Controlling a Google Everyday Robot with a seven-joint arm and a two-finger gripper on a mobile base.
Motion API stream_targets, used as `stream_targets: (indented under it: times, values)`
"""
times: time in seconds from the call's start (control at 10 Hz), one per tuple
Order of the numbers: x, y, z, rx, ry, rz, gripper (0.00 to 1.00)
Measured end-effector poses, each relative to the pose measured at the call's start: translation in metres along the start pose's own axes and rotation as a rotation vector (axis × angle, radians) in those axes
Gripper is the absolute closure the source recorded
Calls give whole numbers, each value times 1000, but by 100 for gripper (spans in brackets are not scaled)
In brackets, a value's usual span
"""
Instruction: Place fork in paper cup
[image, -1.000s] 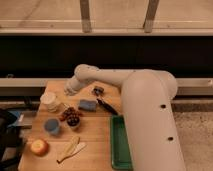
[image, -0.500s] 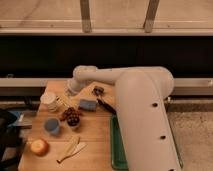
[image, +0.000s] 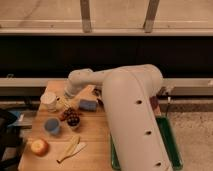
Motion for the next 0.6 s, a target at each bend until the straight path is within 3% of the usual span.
stream_targets:
  times: [0.4,0.6]
  values:
    - [-2,7,25,43,43,-27,21]
    - [3,7,37,95,91,-44,21]
